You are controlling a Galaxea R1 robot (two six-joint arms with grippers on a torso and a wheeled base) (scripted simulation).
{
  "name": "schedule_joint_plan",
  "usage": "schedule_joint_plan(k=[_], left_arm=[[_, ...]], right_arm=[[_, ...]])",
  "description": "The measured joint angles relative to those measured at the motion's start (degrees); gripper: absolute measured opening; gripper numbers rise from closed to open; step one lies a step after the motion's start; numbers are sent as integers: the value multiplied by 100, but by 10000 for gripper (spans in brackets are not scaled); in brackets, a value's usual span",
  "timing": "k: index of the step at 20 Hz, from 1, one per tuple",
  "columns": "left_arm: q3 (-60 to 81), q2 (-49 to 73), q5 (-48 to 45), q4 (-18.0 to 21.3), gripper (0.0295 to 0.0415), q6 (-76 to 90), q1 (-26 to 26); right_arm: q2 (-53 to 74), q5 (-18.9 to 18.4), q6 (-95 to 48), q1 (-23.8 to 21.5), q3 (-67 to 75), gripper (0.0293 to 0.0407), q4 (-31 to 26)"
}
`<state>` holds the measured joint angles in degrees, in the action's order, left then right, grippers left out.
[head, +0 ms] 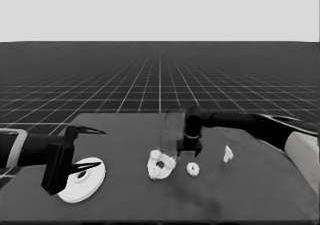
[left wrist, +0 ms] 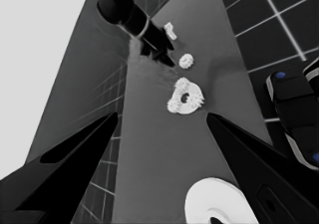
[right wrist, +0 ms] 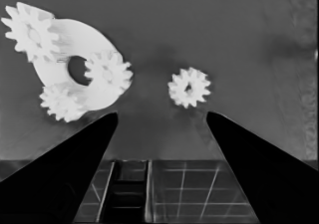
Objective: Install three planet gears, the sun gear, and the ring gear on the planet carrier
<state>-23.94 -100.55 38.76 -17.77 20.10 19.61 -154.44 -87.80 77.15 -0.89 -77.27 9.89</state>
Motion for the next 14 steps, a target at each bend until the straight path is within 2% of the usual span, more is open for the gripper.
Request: schedule_joint_plan(k=[3, 8, 10, 12, 14], left_arm=[[0, 0, 0, 0, 385, 0, 0], [0, 0, 0, 0, 385, 0, 0], [0, 0, 0, 0, 385, 0, 0], [0, 0, 0, 0, 385, 0, 0], [0, 0, 0, 0, 385, 0, 0]], right_arm=[[567, 27, -207, -26, 321, 385, -30], [683, 36, -272, -33, 382, 385, -38], [571, 311, -471, 767, 20, 385, 722], [497, 443, -583, 1044, -204, 385, 956], [468, 493, -625, 1128, -291, 385, 1031]])
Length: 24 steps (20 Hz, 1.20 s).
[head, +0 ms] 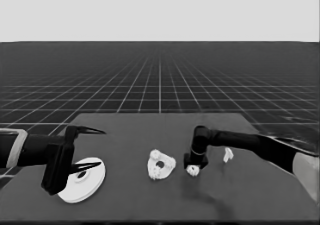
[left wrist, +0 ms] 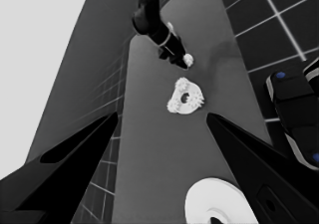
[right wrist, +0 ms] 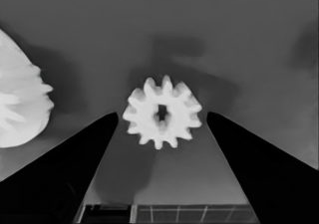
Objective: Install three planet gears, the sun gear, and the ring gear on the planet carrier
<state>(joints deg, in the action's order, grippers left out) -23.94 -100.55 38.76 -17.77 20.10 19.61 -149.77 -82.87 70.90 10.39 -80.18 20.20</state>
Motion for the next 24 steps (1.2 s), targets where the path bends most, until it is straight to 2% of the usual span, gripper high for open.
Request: schedule_joint_plan(k=[4, 6, 7, 14, 15, 17, 19, 24], left_arm=[[0, 0, 0, 0, 385, 0, 0], [0, 0, 0, 0, 385, 0, 0], [0, 0, 0, 0, 385, 0, 0], [0, 0, 0, 0, 385, 0, 0], [0, 0, 0, 0, 385, 0, 0], [0, 0, 0, 0, 385, 0, 0], [0, 0, 0, 0, 385, 0, 0], [0, 0, 0, 0, 385, 0, 0]], right_arm=[[-13, 24, -19, 35, -39, 385, 35], [-14, 26, -20, 38, -42, 314, 38], [-14, 26, -20, 37, -43, 310, 39], [-15, 27, -21, 37, -44, 310, 40], [130, -220, 188, -352, 376, 310, -357], [209, -391, 322, -893, 629, 310, -810], [220, -436, 345, -1075, 670, 310, -979], [223, -456, 349, -1156, 678, 310, -1064]])
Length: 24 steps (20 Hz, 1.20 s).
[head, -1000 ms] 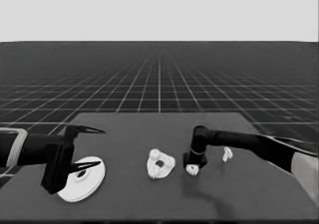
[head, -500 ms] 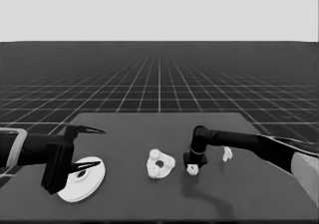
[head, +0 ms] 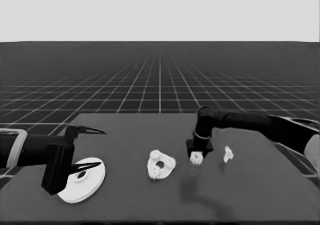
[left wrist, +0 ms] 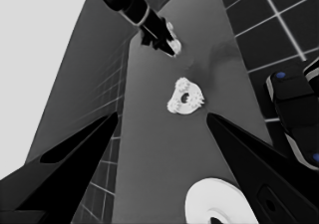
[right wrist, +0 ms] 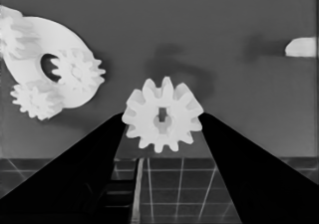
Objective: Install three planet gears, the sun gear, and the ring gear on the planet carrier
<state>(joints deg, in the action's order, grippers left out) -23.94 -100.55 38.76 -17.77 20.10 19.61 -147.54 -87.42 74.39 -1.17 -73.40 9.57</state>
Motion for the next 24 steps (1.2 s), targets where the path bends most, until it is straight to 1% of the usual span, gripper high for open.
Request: schedule_joint_plan(k=[1, 2, 3, 5, 10, 11, 12, 14, 24], left_arm=[[0, 0, 0, 0, 385, 0, 0], [0, 0, 0, 0, 385, 0, 0], [0, 0, 0, 0, 385, 0, 0], [0, 0, 0, 0, 385, 0, 0], [0, 0, 0, 0, 385, 0, 0], [0, 0, 0, 0, 385, 0, 0], [0, 0, 0, 0, 385, 0, 0], [0, 0, 0, 0, 385, 0, 0], [0, 0, 0, 0, 385, 0, 0]], right_arm=[[-875, -93, 487, -27, -626, 310, -4], [-1691, -110, 607, -43, -1170, 310, -19], [-2174, -102, 566, -50, -1624, 310, -31], [-2614, -83, 449, -56, -2151, 310, -43], [-2821, -72, 362, -55, -2455, 310, -48], [-2860, 3, 277, 210, -2590, 310, 231], [-2889, 57, 213, 403, -2698, 310, 394], [-2924, 117, 140, 568, -2822, 310, 540], [-2938, 150, 266, 697, -2892, 309, 612]])
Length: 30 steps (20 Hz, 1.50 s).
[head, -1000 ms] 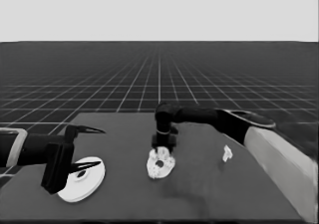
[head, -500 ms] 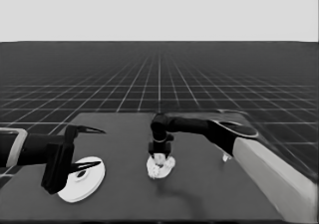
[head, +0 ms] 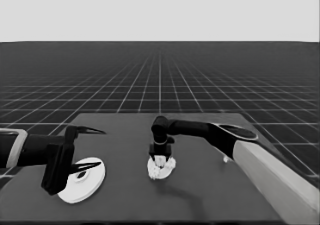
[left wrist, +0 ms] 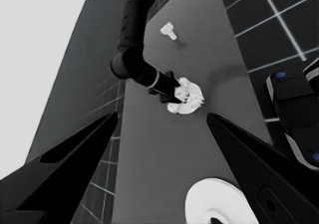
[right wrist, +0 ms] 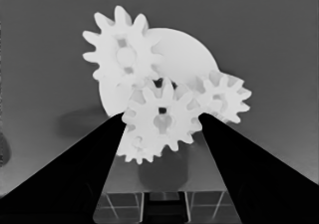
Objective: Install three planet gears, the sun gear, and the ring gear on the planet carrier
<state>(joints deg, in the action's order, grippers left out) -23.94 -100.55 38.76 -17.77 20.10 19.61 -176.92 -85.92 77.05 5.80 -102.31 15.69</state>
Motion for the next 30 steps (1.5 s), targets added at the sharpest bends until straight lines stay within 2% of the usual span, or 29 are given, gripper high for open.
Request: schedule_joint_plan(k=[30], left_arm=[[0, 0, 0, 0, 385, 0, 0]], right_arm=[[4, 1, 1790, 27, -4, 310, 1]])
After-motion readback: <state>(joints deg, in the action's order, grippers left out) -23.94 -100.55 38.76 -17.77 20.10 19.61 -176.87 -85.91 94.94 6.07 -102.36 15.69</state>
